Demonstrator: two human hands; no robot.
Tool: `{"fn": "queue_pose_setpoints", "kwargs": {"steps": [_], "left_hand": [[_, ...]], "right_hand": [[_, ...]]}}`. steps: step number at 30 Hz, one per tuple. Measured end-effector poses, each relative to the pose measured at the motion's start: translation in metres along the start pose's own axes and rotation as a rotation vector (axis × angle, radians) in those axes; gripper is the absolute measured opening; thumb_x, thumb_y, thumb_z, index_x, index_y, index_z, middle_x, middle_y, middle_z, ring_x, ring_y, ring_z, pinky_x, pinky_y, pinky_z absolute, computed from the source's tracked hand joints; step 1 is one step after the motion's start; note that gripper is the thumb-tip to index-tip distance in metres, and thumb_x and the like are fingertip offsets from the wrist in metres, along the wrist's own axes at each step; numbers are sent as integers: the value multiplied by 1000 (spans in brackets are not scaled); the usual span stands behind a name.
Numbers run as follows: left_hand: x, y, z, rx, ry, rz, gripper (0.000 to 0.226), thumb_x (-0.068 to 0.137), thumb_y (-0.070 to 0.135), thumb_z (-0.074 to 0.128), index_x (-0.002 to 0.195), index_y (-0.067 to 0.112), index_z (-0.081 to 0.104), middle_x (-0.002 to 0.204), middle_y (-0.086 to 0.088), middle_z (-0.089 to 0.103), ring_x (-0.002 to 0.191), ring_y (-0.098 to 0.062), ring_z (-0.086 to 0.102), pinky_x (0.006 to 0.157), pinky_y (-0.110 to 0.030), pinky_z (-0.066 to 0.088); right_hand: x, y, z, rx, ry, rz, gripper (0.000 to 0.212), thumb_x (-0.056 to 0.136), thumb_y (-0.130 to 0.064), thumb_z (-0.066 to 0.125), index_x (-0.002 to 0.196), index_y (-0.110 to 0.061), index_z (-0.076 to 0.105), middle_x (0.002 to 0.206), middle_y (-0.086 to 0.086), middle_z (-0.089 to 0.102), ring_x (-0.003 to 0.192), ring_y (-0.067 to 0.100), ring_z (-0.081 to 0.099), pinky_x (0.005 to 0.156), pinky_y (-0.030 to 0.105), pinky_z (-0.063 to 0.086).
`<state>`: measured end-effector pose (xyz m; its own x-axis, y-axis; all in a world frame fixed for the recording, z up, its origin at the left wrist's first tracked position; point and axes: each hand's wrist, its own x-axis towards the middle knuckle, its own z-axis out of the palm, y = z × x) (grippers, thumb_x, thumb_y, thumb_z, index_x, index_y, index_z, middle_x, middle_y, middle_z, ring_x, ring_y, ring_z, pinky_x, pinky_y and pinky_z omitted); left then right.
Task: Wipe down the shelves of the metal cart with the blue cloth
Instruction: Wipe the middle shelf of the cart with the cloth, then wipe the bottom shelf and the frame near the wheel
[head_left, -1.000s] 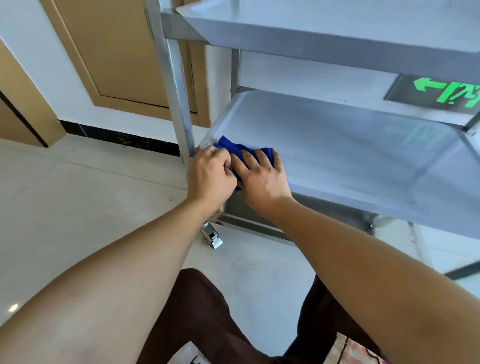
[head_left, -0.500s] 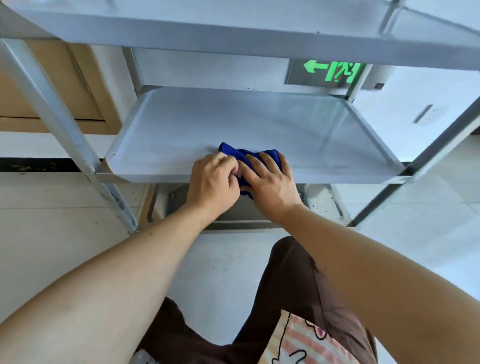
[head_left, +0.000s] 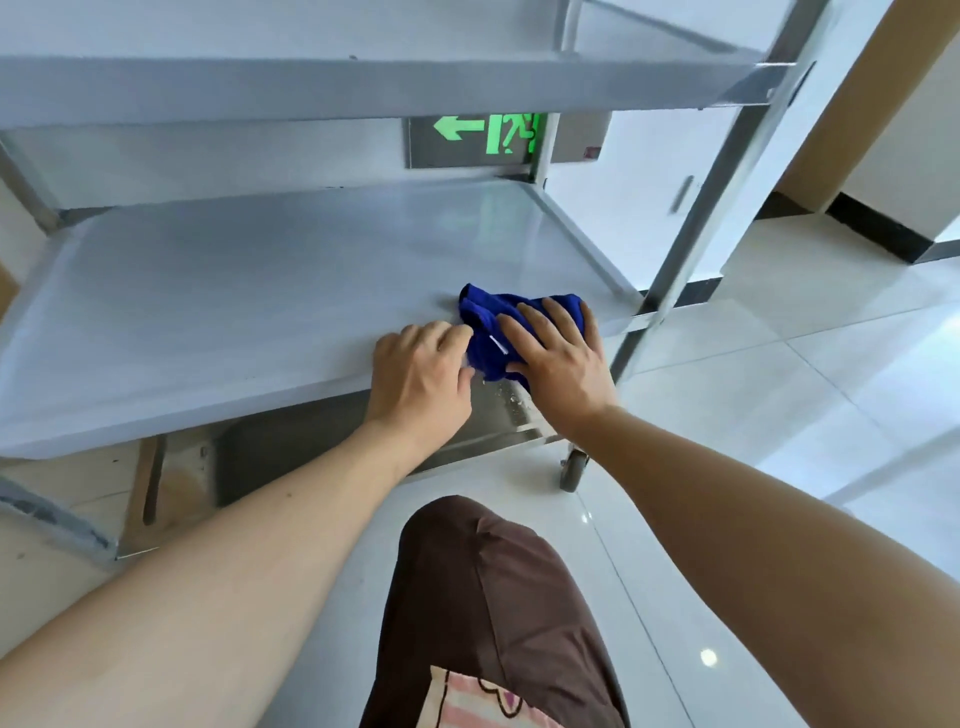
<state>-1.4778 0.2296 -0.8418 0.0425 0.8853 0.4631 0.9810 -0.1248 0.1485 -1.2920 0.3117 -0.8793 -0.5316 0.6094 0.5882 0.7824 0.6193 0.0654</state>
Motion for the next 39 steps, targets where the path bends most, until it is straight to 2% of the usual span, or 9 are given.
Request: {"fn": "queue_pose_setpoints", "kwargs": {"steps": [6, 11, 17, 22, 25, 28, 35, 37, 39], "left_hand": [[13, 41, 22, -55, 55, 143, 24, 78, 17, 64, 102, 15, 68, 103, -4, 67, 95, -30, 58, 83, -42, 43], [20, 63, 36, -63, 119, 141, 24, 77, 19, 66, 101, 15, 69, 112, -7, 65, 103, -31, 56, 92, -47, 41], [3, 63, 51, -140, 166, 258, 25, 82, 13, 63, 106, 13, 69, 118, -11, 63, 111, -34, 54, 105, -53, 35], [-27, 40, 74, -164, 66, 357, 29, 83, 8, 57, 110, 11, 69, 131, -15, 60, 124, -37, 51, 113, -55, 30], [-55, 25, 95, -133, -129, 247, 33, 82, 7, 60, 113, 11, 68, 132, -16, 59, 126, -39, 50, 111, -56, 31], [-79, 11, 119, -100, -275, 110, 33, 81, 8, 59, 113, 11, 68, 131, -16, 59, 126, -37, 48, 110, -56, 32], [-82, -8, 171, -18, -330, 27, 36, 87, 27, 53, 121, 17, 62, 137, -11, 53, 130, -32, 41, 110, -52, 29], [-72, -15, 188, -6, -336, -1, 41, 91, 37, 48, 127, 20, 56, 141, -10, 49, 133, -30, 37, 111, -50, 28], [-64, -22, 204, -23, -351, -44, 47, 93, 45, 43, 134, 21, 50, 147, -10, 44, 138, -30, 32, 113, -49, 26]], "right_hand": [[-25, 55, -3, -64, -106, 285, 62, 92, -25, 70, 147, -25, 40, 151, 5, 47, 146, 36, 30, 119, 60, 19], [-42, 71, -1, 58, -102, 403, 64, 99, -14, 61, 155, -24, 31, 163, 5, 31, 152, 36, 18, 119, 52, 28], [-55, 37, 3, 306, -76, 600, 64, 104, -17, 54, 159, -30, 24, 168, -2, 11, 155, 26, 11, 102, 45, 46], [-82, 25, 16, 198, -287, 559, 50, 105, -26, 50, 154, -22, 36, 165, 2, 26, 153, 28, 19, 92, 43, 50], [-105, 24, 37, 119, -442, 469, 42, 105, -26, 48, 146, -21, 41, 144, 3, 45, 137, 30, 38, 70, 38, 48], [-114, 25, 56, 144, -446, 485, 36, 104, -26, 50, 140, -20, 45, 129, 2, 52, 114, 29, 50, 65, 33, 37], [-85, 42, 97, 86, -386, 370, 39, 99, -36, 54, 135, -20, 51, 123, 3, 59, 113, 30, 51, 69, 36, 42], [-73, 40, 120, 91, -492, 321, 49, 99, -52, 41, 139, -25, 50, 133, 0, 59, 126, 27, 45, 89, 42, 44], [-76, 30, 148, 116, -688, 297, 57, 99, -62, 28, 149, -37, 40, 152, -6, 46, 141, 22, 30, 113, 46, 26]]}}
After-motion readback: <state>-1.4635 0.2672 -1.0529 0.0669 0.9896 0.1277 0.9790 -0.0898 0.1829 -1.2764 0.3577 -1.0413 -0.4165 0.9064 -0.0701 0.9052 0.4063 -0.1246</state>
